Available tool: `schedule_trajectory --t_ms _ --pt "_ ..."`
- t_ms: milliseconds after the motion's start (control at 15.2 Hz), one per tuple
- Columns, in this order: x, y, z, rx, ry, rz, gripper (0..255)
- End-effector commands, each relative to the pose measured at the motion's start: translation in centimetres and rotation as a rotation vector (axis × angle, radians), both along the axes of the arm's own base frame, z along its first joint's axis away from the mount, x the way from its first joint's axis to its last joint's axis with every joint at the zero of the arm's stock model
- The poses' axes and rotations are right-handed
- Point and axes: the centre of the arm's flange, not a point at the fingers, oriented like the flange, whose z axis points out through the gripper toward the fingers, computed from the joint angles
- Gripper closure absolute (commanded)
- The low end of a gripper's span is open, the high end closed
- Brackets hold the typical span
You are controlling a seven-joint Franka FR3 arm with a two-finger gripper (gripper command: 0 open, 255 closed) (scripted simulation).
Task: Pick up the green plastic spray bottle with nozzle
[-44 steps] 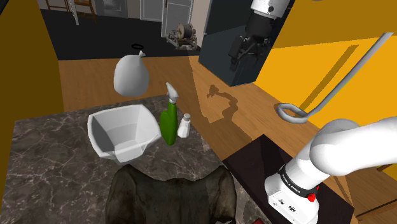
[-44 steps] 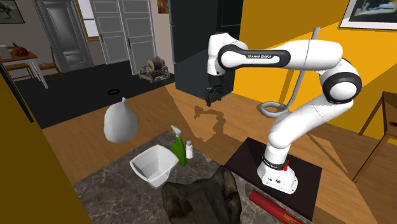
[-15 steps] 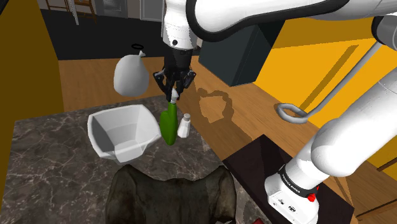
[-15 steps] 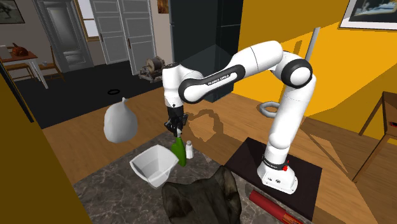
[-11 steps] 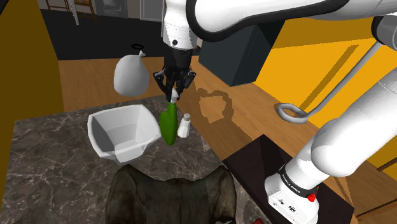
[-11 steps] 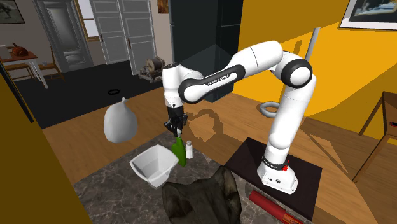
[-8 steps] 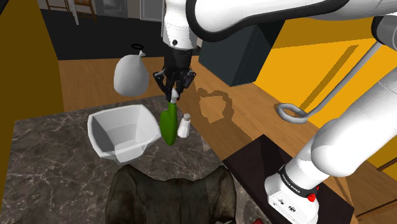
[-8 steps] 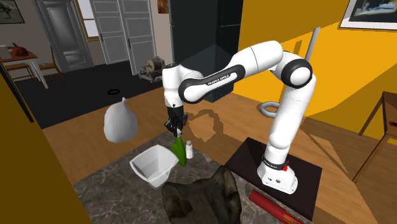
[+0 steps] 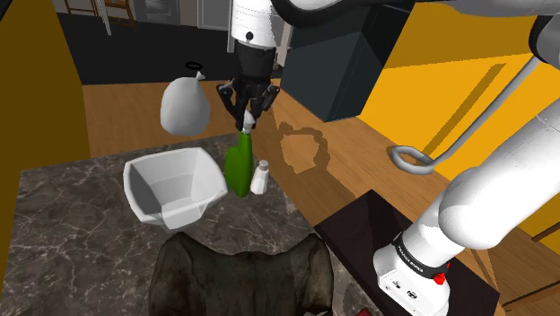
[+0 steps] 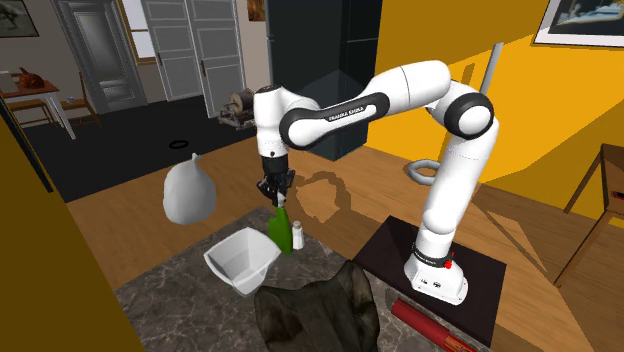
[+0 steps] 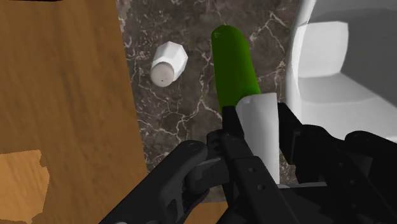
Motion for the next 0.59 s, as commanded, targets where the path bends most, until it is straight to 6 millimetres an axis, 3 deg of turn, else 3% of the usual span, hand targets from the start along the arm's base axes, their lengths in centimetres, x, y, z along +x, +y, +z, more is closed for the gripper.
schedule_trajectory --t_ms 0,396,528 --pt "0.1 -0.1 1.0 0.0 0.0 0.0 255" --pt "0.1 -0.1 4.2 0.0 0.0 0.0 255" --pt "0.1 -0.1 4.2 0.0 0.0 0.0 255"
